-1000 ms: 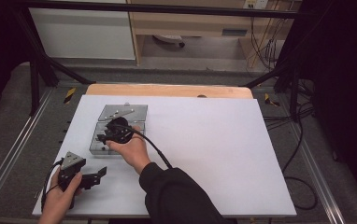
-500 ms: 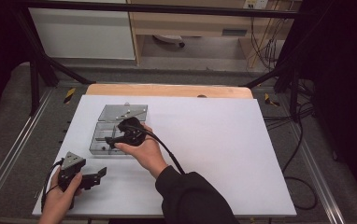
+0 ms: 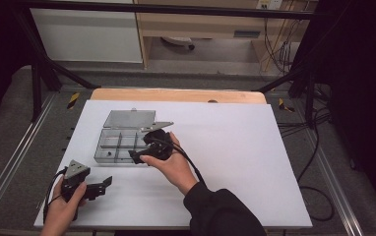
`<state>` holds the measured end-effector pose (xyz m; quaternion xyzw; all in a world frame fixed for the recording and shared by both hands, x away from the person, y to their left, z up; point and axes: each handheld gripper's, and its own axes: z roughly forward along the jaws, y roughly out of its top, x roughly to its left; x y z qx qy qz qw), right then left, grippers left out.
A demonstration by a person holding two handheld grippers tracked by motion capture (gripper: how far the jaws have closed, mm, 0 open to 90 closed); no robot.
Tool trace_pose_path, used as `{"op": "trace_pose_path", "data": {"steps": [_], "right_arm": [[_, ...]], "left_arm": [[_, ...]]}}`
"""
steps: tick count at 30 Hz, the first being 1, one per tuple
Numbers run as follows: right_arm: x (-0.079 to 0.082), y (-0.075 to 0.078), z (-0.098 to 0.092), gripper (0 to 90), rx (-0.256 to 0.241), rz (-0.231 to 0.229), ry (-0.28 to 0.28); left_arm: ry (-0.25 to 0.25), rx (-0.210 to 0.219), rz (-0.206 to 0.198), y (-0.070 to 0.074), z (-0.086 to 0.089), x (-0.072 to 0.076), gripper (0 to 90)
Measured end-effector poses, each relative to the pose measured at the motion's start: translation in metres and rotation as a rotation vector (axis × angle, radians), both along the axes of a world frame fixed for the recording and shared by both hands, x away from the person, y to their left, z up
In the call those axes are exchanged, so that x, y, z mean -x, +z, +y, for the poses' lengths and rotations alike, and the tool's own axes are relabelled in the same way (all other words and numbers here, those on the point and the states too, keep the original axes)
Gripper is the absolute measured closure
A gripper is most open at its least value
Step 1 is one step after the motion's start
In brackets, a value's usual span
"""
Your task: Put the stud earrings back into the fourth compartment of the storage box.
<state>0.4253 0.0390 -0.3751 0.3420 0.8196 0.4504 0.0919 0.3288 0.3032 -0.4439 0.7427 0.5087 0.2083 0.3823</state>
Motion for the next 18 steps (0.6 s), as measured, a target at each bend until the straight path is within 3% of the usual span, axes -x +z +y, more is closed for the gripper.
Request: {"op": "trace_pose_path", "data": {"steps": [9, 18], "right_arm": [[0.01, -0.008, -0.033, 8.0, 0.025, -0.012, -0.05], [0.018, -0.015, -0.057, 6.5, 0.028, 0.009, -0.083]], "left_arm": [[-0.003, -0.005, 0.001, 0.0, 0.0, 0.0, 8.7], [0.005, -0.001, -0.002, 0.0, 0.0, 0.001, 8.8]]}}
